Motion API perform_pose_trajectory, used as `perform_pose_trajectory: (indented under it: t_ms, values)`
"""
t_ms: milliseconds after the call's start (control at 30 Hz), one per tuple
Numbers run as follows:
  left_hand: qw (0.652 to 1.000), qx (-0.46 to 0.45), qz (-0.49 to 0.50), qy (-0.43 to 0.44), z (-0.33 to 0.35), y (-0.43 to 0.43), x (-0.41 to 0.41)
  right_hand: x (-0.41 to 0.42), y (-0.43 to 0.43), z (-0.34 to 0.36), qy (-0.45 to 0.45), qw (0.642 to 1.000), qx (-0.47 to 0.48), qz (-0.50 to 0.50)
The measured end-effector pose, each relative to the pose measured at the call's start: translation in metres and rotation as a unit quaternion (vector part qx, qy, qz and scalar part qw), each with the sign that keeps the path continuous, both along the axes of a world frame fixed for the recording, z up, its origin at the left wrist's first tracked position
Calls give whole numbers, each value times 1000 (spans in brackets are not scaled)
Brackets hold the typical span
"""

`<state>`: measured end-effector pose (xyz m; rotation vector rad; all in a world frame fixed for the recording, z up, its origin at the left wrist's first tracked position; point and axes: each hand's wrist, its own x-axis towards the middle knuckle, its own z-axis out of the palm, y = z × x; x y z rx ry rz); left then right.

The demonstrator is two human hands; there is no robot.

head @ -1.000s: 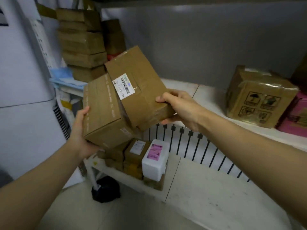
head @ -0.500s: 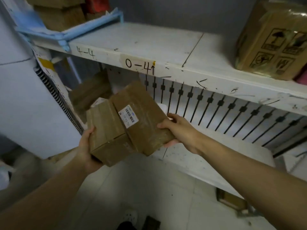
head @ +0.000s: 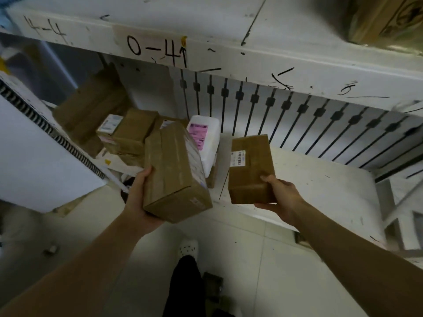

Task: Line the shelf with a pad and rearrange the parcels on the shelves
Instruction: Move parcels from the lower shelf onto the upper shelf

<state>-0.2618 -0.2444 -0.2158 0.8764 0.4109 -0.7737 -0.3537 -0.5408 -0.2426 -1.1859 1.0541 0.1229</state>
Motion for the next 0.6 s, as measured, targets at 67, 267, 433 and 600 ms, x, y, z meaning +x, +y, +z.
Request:
perform_pose_trajectory:
  t_ms: [67,267,433,600]
  values:
    - [1000,-3,-11,-10,-5,-4,11,7,-6,-19,14,999,-7,-29]
    - [999,-1,-42,-18,-22,-21,61,44,-11,-78,75,993,-6,-86]
    - [999,4,-46,-14,-31,-35,95,87,-9,-118,99,992,15,-83]
    - [998,4,-56,-22,-40,-43,119,124,-9,-149,112,991,-7,-76]
